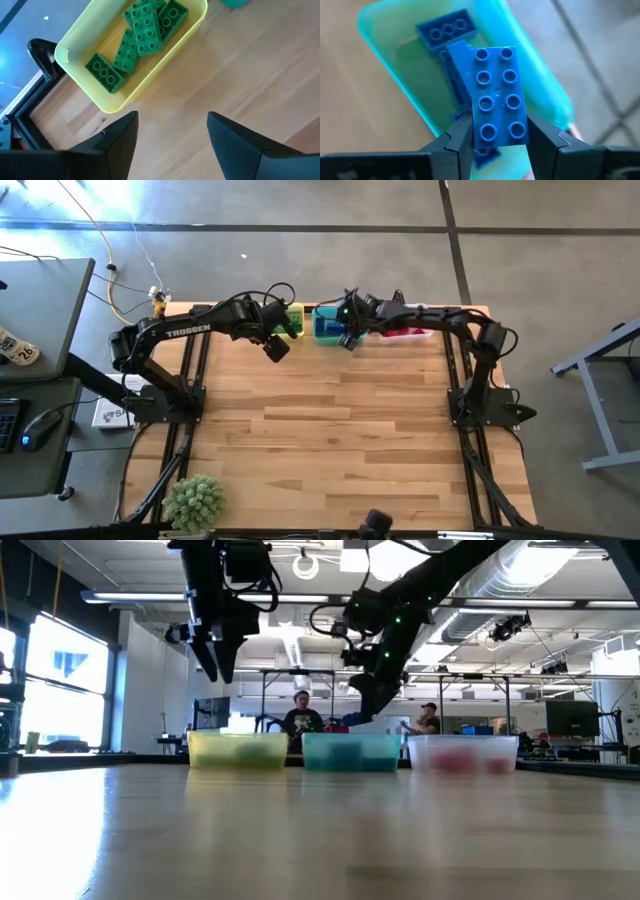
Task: Sort & place blocks by color
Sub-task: Put the blue game piece into the blue bin
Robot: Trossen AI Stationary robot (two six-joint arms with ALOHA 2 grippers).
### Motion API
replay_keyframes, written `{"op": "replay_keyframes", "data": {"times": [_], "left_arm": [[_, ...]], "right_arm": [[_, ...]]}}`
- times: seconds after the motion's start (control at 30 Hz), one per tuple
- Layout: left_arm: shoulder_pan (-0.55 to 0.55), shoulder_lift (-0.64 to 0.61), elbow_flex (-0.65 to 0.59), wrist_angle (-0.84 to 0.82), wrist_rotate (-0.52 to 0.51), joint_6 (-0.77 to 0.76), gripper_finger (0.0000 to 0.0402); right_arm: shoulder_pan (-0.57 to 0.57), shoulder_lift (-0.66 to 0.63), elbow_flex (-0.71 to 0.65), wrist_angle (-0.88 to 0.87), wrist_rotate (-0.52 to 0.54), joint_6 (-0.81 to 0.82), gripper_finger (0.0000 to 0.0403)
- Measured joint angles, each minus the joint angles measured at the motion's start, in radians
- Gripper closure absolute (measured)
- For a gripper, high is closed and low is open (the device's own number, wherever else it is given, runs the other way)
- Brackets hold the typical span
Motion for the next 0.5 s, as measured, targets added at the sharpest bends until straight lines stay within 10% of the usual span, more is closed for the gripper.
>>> {"op": "replay_keyframes", "data": {"times": [0.13,0.5], "left_arm": [[0.000,0.000,0.000,0.000,0.004,-0.008,0.0175],[0.000,0.000,0.000,0.021,0.074,-0.009,0.0175]], "right_arm": [[-0.054,0.000,0.000,0.007,-0.145,0.005,0.0274],[-0.085,0.000,0.000,0.012,-0.106,-0.073,0.0205]]}}
